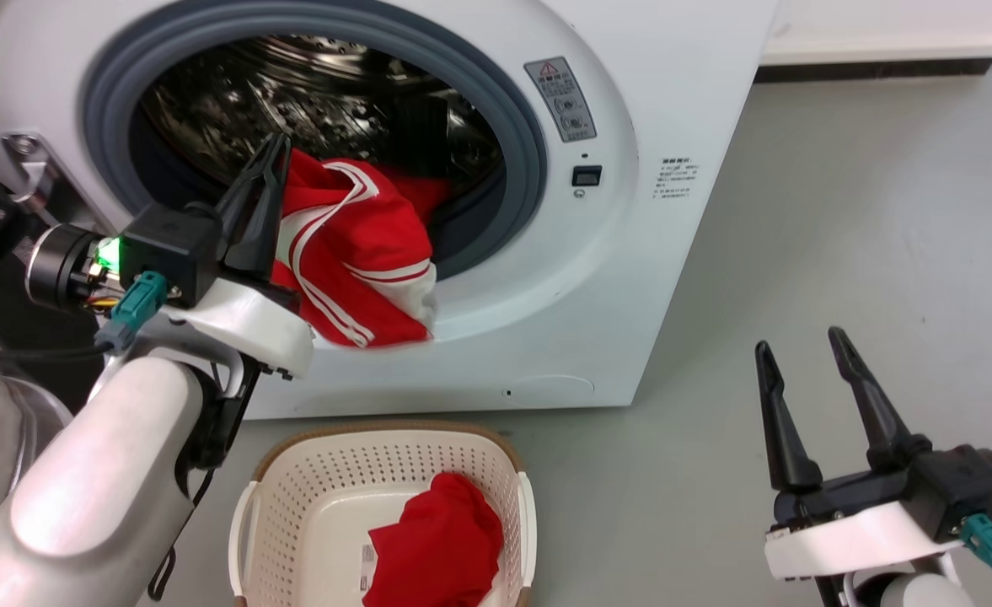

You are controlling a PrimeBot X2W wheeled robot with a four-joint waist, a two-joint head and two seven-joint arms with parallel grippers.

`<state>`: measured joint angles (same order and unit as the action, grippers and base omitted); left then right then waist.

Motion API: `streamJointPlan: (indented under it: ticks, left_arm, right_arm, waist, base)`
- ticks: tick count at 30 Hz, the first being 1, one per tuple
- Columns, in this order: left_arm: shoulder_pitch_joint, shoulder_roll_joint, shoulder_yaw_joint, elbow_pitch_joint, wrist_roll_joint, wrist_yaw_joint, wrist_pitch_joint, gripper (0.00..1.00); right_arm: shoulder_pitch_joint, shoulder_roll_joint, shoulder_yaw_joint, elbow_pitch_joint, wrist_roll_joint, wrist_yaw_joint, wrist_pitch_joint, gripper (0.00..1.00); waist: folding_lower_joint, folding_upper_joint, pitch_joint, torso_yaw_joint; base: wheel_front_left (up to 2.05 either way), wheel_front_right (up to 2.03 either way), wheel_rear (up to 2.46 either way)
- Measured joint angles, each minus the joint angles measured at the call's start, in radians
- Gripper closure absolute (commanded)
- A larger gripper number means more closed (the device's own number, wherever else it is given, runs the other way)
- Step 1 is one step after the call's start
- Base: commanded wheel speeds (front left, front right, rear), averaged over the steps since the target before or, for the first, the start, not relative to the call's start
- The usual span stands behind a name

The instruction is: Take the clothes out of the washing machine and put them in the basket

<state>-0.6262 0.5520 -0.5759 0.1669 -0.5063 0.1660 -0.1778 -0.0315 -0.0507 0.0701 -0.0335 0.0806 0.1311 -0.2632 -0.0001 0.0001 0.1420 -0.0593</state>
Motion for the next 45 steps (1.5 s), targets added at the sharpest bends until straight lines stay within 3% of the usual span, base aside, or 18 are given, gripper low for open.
streamJointPlan:
  ticks: [14, 26, 36, 45]
  left_arm:
    - [0.105, 0.102, 0.006, -0.339, 0.024, 0.092, 0.105, 1.0]
    - [0.181, 0.161, 0.005, -0.513, 0.04, 0.147, 0.159, 1.0]
    - [0.304, 0.144, -0.055, -0.494, 0.012, 0.159, 0.148, 1.0]
    - [0.397, 0.095, -0.127, -0.384, -0.021, 0.13, 0.111, 1.0]
  right_arm:
    - [0.061, 0.0, 0.012, 0.012, -0.002, 0.0, 0.0, 0.0]
    - [0.094, 0.0, 0.017, 0.016, -0.001, 0.0, 0.0, 0.0]
    - [0.074, 0.0, 0.018, 0.009, -0.003, 0.0, 0.0, 0.0]
    - [0.019, 0.0, -0.001, -0.006, -0.021, 0.0, 0.0, 0.0]
  waist:
    - [0.0, 0.0, -0.087, 0.023]
    - [0.0001, 0.0, -0.116, 0.046]
    - [0.0001, 0.0, -0.073, 0.045]
    - [0.0002, 0.0, 0.021, 0.026]
  base:
    - [0.0, 0.0, 0.0]
    - [0.0, 0.0, 0.0]
    - [0.0, 0.0, 0.0]
    - [0.0, 0.0, 0.0]
